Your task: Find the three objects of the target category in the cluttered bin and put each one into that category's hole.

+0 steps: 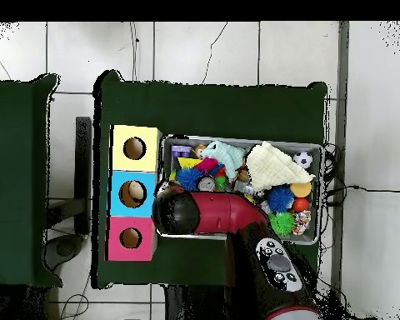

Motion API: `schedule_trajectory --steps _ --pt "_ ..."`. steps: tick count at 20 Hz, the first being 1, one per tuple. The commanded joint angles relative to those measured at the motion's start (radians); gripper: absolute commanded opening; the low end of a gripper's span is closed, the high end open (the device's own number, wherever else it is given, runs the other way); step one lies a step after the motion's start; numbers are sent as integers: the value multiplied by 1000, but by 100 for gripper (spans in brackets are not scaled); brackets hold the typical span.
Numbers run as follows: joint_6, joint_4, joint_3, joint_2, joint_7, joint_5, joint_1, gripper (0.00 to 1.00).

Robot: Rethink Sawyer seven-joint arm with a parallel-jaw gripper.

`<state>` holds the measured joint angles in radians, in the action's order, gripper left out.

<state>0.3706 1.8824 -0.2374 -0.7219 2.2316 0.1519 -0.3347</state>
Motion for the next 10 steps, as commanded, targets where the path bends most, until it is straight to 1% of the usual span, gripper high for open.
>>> schedule_trajectory --steps 1,2,4,6,10 --pt "163 -21 -87 -9 -155 64 -63 100" --pt "154 -3 -88 -12 -161 74 -73 100" --pt "164 5 -79 -10 -169 94 -81 100" --pt "141 28 -80 -6 -171 123 -95 100" --pt "115 43 -77 5 -163 168 -118 100"
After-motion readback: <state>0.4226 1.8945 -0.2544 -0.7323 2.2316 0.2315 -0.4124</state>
